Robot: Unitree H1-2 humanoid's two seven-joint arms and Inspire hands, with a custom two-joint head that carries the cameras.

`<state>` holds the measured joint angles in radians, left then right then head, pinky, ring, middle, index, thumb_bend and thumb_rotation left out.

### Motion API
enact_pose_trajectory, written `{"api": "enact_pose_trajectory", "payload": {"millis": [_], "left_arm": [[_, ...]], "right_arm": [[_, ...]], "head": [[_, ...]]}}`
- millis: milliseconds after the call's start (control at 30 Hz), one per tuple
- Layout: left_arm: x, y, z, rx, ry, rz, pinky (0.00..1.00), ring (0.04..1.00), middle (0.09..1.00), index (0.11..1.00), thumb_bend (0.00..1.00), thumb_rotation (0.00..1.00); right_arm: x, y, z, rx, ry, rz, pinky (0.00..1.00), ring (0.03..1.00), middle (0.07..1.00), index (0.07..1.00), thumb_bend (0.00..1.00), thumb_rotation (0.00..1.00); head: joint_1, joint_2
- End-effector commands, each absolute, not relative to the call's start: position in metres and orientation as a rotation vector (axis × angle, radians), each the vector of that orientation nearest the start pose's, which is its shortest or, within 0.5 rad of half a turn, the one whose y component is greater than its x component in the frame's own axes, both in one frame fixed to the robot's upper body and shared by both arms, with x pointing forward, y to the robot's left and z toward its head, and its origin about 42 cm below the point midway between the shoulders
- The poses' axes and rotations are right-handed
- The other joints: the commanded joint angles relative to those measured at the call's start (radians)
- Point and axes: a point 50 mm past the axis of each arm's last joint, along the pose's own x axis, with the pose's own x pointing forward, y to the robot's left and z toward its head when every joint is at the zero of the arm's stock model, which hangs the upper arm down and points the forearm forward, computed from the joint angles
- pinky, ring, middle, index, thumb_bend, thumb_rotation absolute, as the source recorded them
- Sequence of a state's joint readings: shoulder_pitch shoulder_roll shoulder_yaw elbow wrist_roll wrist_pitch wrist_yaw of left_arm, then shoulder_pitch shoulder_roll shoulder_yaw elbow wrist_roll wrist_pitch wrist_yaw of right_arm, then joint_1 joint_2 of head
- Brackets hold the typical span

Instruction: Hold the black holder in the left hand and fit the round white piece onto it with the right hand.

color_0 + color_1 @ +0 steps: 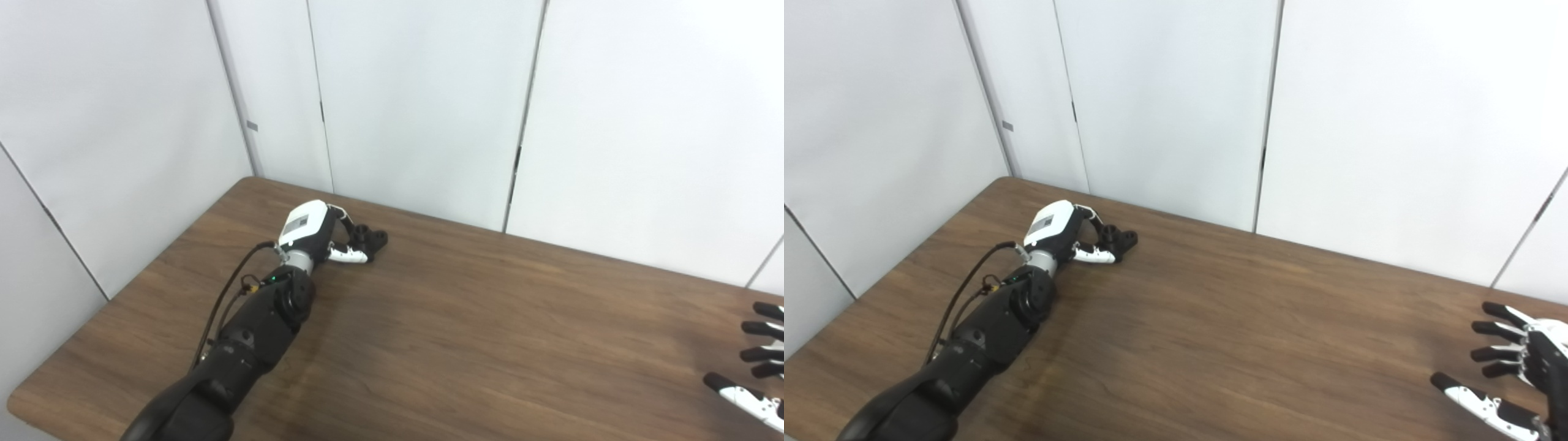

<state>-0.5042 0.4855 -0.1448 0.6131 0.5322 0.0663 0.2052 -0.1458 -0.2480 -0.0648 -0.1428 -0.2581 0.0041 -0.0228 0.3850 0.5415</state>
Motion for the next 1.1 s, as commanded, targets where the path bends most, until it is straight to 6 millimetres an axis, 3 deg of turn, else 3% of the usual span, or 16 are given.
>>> {"api": "enact_pose_trajectory", "payload": {"millis": [0,167,467,833,1067], "left_arm": [[0.438,0.373,0.163,1.066,0.010,0.167,0.76,0.890,0.827,0.478,0.53,0.07],[0.429,0.355,0.164,1.046,-0.099,0.103,0.73,0.869,0.819,0.478,0.53,0.06],[0.416,0.316,0.166,1.040,-0.221,-0.071,0.78,0.894,0.838,0.482,0.52,0.07],[0.395,0.265,0.159,1.023,-0.326,-0.276,0.77,0.902,0.869,0.485,0.52,0.07],[0.387,0.240,0.151,1.020,-0.383,-0.391,0.76,0.913,0.879,0.488,0.52,0.08]], "right_arm": [[0.328,-0.289,0.213,-0.496,-0.377,-0.096,0.45,0.549,0.687,0.754,0.59,0.00],[0.330,-0.288,0.214,-0.505,-0.384,-0.093,0.45,0.552,0.687,0.758,0.59,0.00],[0.332,-0.286,0.217,-0.501,-0.388,-0.097,0.45,0.550,0.686,0.759,0.59,0.00],[0.335,-0.288,0.218,-0.515,-0.391,-0.111,0.47,0.564,0.693,0.768,0.60,0.00],[0.337,-0.289,0.216,-0.519,-0.394,-0.111,0.47,0.567,0.704,0.779,0.61,0.00]], "head": [[0.000,0.000],[-0.004,0.000],[-0.022,0.007],[-0.091,0.022],[-0.172,0.043]]}}
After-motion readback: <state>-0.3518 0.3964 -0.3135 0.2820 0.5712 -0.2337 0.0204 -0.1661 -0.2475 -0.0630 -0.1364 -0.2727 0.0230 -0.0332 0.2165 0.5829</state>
